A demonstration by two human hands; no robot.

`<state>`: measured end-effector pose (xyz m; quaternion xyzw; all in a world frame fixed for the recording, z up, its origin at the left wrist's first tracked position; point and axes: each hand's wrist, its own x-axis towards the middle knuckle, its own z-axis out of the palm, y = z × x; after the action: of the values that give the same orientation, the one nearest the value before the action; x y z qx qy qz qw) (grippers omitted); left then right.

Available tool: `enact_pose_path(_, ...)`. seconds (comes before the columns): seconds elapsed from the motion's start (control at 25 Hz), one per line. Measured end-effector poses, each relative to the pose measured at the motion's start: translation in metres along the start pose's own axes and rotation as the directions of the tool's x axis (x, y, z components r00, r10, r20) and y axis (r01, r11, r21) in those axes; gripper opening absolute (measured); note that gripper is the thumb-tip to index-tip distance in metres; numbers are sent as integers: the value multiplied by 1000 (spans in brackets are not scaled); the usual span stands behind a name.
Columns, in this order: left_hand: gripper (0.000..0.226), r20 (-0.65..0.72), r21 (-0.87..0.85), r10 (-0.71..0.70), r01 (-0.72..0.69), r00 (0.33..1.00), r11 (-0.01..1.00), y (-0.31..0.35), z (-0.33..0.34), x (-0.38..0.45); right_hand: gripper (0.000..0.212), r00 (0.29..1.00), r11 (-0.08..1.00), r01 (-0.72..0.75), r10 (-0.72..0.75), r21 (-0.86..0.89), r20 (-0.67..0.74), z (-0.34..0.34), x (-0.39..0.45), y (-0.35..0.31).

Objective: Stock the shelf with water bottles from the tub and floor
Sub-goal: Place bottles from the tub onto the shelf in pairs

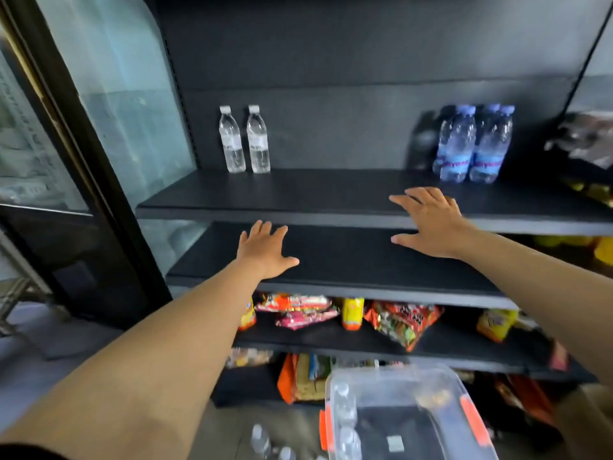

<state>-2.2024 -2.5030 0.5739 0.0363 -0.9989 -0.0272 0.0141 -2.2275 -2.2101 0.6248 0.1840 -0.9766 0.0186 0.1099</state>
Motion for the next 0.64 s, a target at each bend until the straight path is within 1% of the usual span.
enact_pose_path(0.04,79,15,-16,13,-13,1000,1000,3,14,-11,79,999,999,-31,29,35,32,16,-19,-1)
enact_pose_path(0.08,79,23,-67,19,-17,1000,998,7,31,-20,79,996,997,-59,55,56,73,34,-37,-1)
enact_pose_path(0.16,78,60,-234,-5,19,998,972,15,69,-36,79,983,991,-102,87,85,162,73,-72,0)
enact_pose_path(0.2,77,78,-288,-18,40,997,957,18,88,-43,78,976,986,-127,105,107,191,91,-87,1)
enact_pose_path(0.36,77,168,-324,-39,92,985,941,34,173,-67,78,936,964,-214,157,155,315,165,-132,18)
enact_pose_path(0.56,72,304,-497,0,159,953,853,68,284,-89,77,857,915,-332,192,228,477,274,-153,44)
enact_pose_path(0.64,71,374,-553,-27,246,927,796,80,331,-101,75,815,880,-384,180,280,551,322,-152,54)
